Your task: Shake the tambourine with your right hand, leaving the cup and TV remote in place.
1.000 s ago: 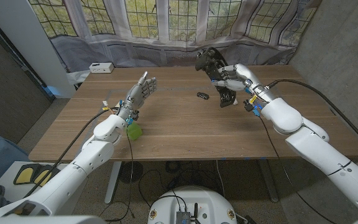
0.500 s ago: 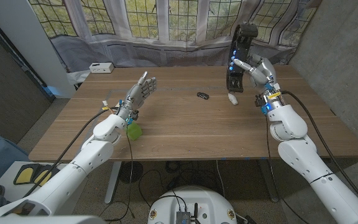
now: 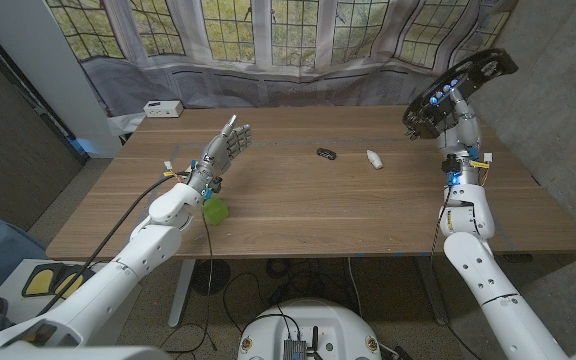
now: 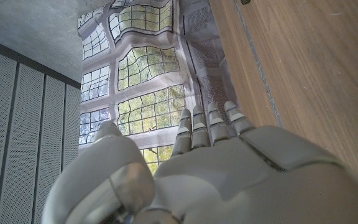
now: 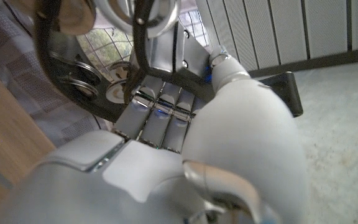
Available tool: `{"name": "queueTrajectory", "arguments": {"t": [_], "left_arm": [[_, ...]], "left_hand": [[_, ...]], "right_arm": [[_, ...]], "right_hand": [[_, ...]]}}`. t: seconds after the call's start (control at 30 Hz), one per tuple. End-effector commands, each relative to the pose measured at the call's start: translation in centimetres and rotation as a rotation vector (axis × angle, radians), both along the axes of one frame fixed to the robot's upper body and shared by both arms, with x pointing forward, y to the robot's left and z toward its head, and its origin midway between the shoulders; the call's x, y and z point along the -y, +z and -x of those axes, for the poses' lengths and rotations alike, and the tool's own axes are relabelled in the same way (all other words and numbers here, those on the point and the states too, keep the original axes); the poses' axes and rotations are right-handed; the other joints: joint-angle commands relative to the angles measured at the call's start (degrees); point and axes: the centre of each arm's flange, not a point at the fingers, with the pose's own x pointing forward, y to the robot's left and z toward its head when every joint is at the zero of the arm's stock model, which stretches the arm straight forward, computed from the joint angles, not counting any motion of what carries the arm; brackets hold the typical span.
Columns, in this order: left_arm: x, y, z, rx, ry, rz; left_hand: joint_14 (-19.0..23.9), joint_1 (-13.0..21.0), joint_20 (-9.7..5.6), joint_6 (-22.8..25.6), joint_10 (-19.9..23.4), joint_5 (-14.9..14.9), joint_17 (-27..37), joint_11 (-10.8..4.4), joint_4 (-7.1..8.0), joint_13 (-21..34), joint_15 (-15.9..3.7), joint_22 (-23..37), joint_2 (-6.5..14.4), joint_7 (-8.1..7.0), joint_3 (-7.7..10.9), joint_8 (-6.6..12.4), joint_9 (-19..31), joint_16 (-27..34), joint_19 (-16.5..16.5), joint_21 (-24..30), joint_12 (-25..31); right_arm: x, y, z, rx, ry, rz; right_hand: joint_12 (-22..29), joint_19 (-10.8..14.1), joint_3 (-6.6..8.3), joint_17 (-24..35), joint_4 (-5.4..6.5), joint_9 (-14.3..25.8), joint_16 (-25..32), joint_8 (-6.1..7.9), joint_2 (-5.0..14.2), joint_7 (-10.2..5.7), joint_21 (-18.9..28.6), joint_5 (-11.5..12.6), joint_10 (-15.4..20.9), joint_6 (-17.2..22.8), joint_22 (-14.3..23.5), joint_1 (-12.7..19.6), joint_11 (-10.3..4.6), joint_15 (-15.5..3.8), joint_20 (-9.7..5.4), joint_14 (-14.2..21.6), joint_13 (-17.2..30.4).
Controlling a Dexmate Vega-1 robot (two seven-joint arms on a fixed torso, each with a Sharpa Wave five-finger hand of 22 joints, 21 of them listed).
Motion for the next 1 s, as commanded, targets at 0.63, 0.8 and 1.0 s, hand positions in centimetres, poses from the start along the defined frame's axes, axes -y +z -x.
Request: {"name": "queueTrajectory", "arguments": {"t": [0.63, 0.8, 1.0], "left_arm": [[-0.2, 0.0, -1.0, -0.017, -0.001, -0.003], [-0.2, 0.0, -1.1, -0.017, -0.002, -0.003], [-0.1, 0.2, -1.1, -0.01, -0.001, -0.003]], "left_hand": [[0.11, -0.3, 0.34, 0.14, -0.04, -0.02, 0.22, -0.28, 0.14, 0.2, -0.49, 0.18, -0.22, -0.22, 0.45, 0.0, 0.08, -0.08, -0.11, -0.08, 0.12], [0.11, -0.33, 0.41, 0.11, -0.02, -0.03, 0.22, -0.27, 0.14, 0.2, -0.47, 0.18, -0.23, -0.16, 0.47, -0.01, 0.08, -0.08, -0.12, -0.08, 0.13], [0.1, -0.35, 0.47, 0.23, 0.0, -0.03, 0.22, -0.34, 0.13, 0.2, -0.42, 0.18, -0.24, -0.2, 0.5, 0.04, 0.08, -0.08, -0.14, -0.08, 0.13]], "right_arm": [[0.2, 0.5, -1.5, 0.105, 0.055, 0.262], [-1.6, 3.0, -0.2, 0.182, 0.016, 0.465], [-4.2, 6.3, 1.8, 0.235, -0.099, 0.753]], "right_hand": [[-0.27, -0.12, 0.37, 0.42, 0.37, 0.33, -0.61, -0.13, 5.14, -4.14, 0.93, 0.55, 0.27, 4.01, 0.22, 4.66, -0.3, -5.65, -0.43, 2.25, 0.13], [-0.26, -0.11, 0.33, 0.54, 0.36, 0.34, -0.62, -0.1, 5.04, -4.06, 1.13, 0.57, 0.43, 4.15, 0.22, 4.59, -0.04, -5.58, -0.31, 2.37, 0.11], [-0.27, -0.12, 0.33, 0.66, 0.37, 0.34, -0.69, -0.05, 5.03, -3.93, 1.37, 0.59, 0.57, 4.37, 0.2, 4.5, 0.05, -5.46, -0.17, 2.45, 0.11]]}}
